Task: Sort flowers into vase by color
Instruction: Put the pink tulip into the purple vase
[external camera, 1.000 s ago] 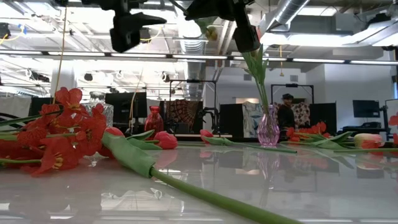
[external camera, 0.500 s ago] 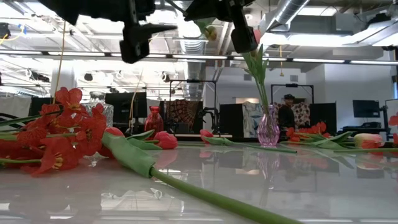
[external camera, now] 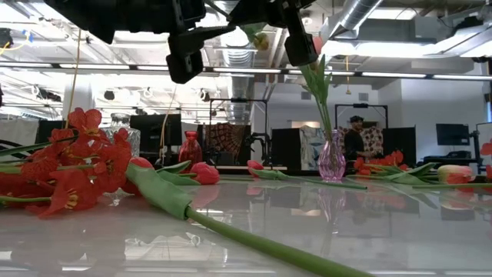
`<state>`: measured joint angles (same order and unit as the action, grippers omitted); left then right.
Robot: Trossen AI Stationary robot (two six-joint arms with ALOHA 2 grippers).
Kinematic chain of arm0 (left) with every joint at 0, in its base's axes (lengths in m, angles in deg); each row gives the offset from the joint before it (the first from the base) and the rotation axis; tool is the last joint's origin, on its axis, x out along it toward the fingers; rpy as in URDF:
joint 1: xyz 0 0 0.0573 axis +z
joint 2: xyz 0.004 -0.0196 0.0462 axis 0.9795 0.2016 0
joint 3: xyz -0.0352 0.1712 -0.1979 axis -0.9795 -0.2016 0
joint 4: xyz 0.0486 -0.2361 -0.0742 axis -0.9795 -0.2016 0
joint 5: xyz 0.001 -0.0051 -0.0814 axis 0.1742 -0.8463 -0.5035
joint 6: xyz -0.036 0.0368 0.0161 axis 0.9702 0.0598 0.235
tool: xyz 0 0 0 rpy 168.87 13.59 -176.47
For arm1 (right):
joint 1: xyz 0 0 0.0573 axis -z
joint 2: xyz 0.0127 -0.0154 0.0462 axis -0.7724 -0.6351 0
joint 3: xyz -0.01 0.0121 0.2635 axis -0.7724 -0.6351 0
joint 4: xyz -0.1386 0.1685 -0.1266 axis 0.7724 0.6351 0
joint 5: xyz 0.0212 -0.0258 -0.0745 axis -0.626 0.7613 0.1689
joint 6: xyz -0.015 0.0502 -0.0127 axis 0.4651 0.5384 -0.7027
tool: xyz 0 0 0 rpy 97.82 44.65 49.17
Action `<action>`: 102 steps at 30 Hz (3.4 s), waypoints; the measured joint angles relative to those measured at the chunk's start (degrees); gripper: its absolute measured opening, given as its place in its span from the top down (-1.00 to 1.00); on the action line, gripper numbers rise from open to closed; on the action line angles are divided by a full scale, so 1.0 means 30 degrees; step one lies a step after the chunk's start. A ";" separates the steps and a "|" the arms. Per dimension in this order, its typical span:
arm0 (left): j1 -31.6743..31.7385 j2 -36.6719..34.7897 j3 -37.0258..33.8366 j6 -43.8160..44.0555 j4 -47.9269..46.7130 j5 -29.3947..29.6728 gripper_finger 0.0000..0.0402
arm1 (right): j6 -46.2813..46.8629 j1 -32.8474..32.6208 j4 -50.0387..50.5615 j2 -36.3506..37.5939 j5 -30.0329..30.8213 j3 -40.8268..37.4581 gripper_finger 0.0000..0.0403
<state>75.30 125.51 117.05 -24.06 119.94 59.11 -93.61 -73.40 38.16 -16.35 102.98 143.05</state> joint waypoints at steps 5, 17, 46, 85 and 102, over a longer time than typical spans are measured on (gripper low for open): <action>-0.0007 0.0003 0.0000 -0.0374 -0.0049 -0.0390 0.57 | -0.0007 0.0029 0.0000 0.0000 0.0000 0.0000 0.83; -0.0007 0.0011 -0.0007 -0.1049 -0.0198 -0.0692 0.99 | 0.0049 -0.0258 -0.0058 0.0000 -0.0138 0.0000 0.81; 0.2334 -0.4152 0.0015 -0.6954 -0.3821 0.1759 1.00 | 2.7683 0.0868 1.1398 0.6080 -0.6551 -0.0022 -0.32; -0.0286 0.0239 0.0015 -1.6116 0.2848 0.4269 1.00 | 3.1212 0.5829 -0.7332 0.5180 -1.9852 -0.5282 -0.31; 0.0044 0.0368 0.1071 -1.6145 0.1593 0.4779 1.00 | 3.1321 0.6047 -0.7048 0.5173 -1.9329 -0.5282 0.09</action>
<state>75.43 126.62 120.26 -72.50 124.71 73.44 0.35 -55.26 17.02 -0.83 44.99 127.21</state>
